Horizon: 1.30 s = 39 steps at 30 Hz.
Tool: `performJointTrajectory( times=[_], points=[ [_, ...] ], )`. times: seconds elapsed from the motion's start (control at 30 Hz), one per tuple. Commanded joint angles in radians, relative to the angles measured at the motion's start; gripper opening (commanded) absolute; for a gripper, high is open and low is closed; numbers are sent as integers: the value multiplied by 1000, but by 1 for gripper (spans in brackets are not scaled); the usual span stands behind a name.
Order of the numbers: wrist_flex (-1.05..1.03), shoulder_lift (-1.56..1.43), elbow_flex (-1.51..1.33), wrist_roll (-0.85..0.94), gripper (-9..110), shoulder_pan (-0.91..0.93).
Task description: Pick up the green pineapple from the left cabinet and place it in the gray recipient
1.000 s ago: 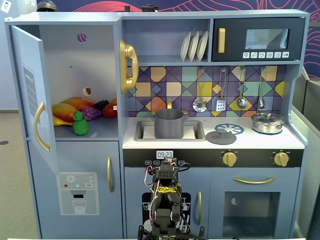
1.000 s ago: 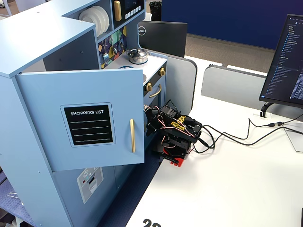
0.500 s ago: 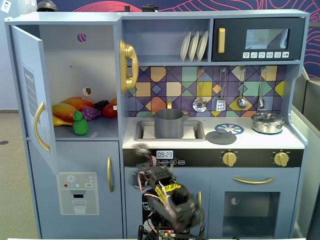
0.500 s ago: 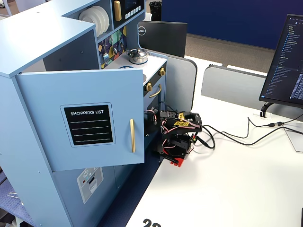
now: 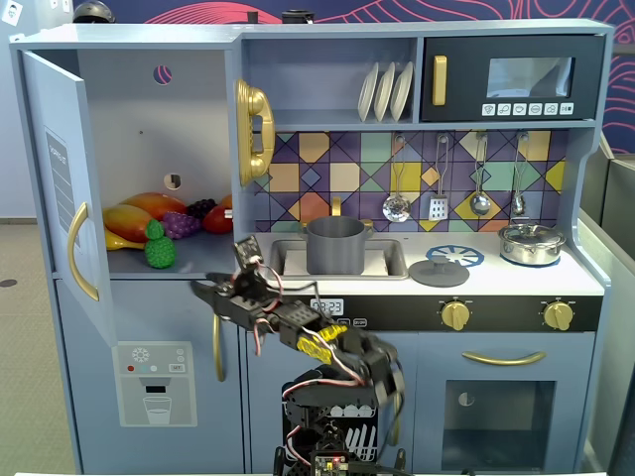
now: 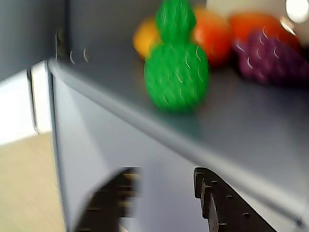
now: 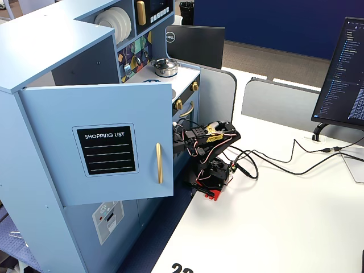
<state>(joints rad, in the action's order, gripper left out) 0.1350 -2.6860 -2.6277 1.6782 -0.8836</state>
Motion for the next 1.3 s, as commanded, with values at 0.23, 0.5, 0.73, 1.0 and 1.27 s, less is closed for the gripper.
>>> performJointTrajectory(
  times=[0.23, 0.5, 0.73, 1.0, 1.27],
  points=[
    [199, 379, 330, -97, 42, 0],
    [299, 584, 431, -130, 43, 38],
    [337, 733, 558, -106, 42, 81],
    [313, 842, 681, -87, 40, 81],
    [331, 1134, 974, 101, 9, -14]
  ],
)
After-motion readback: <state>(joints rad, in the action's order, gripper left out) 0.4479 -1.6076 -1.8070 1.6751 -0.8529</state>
